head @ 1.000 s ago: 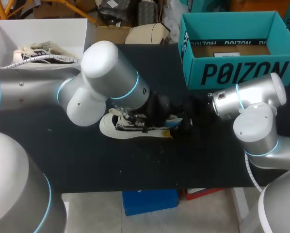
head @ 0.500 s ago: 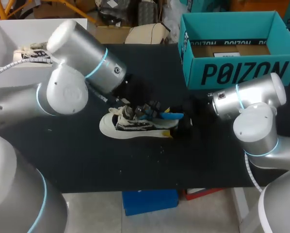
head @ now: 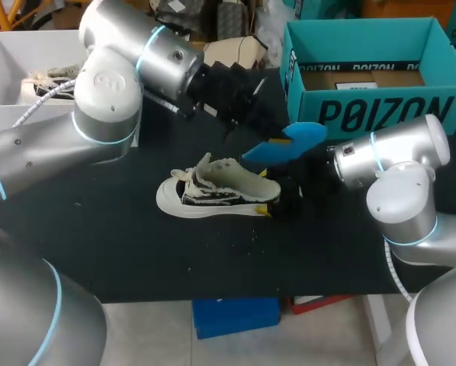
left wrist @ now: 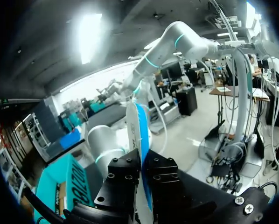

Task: Take the shoe out of the shoebox, open the shoe tongue, remove and reinsert the insole, then place the shoe into the shoebox

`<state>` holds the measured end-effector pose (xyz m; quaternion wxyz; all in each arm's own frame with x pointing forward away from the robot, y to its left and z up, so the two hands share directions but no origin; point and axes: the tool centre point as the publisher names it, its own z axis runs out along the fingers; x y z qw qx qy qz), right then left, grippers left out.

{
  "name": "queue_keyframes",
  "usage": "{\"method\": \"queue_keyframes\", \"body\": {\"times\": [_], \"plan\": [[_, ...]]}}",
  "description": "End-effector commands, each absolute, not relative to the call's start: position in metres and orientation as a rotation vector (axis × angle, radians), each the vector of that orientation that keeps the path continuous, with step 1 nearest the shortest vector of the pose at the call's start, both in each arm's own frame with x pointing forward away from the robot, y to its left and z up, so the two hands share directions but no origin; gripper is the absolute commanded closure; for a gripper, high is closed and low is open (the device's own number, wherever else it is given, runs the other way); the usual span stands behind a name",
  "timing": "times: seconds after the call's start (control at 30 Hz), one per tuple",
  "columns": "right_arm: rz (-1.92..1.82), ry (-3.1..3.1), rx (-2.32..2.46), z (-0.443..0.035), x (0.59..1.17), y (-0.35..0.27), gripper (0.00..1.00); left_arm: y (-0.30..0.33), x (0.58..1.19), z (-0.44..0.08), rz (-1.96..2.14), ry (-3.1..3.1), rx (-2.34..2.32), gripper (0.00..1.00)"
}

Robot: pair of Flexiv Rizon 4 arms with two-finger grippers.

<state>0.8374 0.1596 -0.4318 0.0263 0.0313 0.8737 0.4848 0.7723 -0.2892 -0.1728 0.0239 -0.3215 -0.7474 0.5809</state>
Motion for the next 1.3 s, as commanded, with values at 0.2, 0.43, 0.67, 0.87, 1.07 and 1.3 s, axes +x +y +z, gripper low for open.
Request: {"method": "queue_keyframes", "body": {"times": [0.2, 0.43, 0.67, 0.87, 1.07, 1.3], "plan": [[1.497, 2.701, 0.098, -0.436, 0.840, 0.161, 1.00, -0.295, 0.789, -0.174, 1.838, -2.035, -1.109, 1.00], [1.497, 2.701, 0.098, -0.436, 0.840, 0.161, 1.00, -0.295, 0.789, -0.174, 1.838, -2.035, -1.109, 1.00], [1.497, 2.701, 0.098, -0.436, 0.840, 0.161, 1.00, -0.273, 0.774, -0.140, 2.007, -2.033, -0.880, 1.00], [1.497, 2.701, 0.098, -0.436, 0.840, 0.161, 1.00, -0.258, 0.760, -0.115, 2.067, -2.096, -0.702, 1.00], [1.497, 2.701, 0.098, -0.436, 0.840, 0.161, 1.00, -0.248, 0.748, -0.087, 2.134, -2.204, -0.549, 1.00], [1.497, 2.701, 0.098, -0.436, 0.840, 0.161, 1.00, -0.243, 0.740, -0.081, 2.234, -2.172, -0.309, 1.00]]}}
